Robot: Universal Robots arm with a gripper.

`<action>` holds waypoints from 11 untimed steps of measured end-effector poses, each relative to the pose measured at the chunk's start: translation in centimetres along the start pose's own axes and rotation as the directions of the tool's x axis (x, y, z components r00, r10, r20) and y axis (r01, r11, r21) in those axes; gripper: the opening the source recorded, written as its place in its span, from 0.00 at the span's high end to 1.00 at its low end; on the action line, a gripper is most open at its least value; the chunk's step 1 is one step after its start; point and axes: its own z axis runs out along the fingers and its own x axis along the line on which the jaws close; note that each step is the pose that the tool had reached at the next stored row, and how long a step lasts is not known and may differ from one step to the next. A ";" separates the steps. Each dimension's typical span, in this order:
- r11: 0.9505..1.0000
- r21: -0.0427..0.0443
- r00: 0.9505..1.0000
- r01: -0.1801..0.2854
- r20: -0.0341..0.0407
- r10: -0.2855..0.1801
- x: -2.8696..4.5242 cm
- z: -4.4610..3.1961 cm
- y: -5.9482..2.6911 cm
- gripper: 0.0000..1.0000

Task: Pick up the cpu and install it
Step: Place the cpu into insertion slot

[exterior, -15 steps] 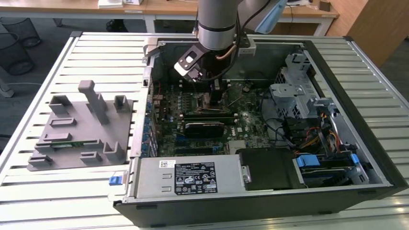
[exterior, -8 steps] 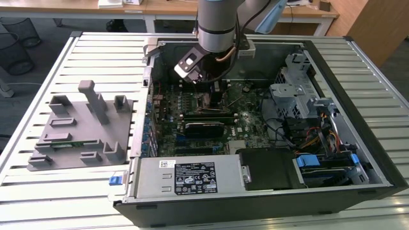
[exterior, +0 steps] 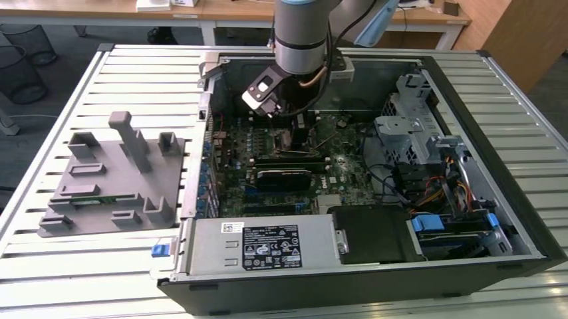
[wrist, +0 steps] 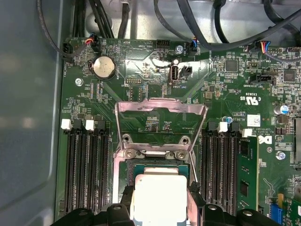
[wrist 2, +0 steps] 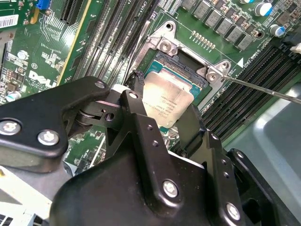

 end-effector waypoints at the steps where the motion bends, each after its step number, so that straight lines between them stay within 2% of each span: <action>1: 1.000 0.000 1.000 0.000 0.000 0.000 0.00 0.01 0.00 0.47; 11: 1.000 0.000 1.000 0.000 0.000 0.000 0.03 0.24 -0.06 0.47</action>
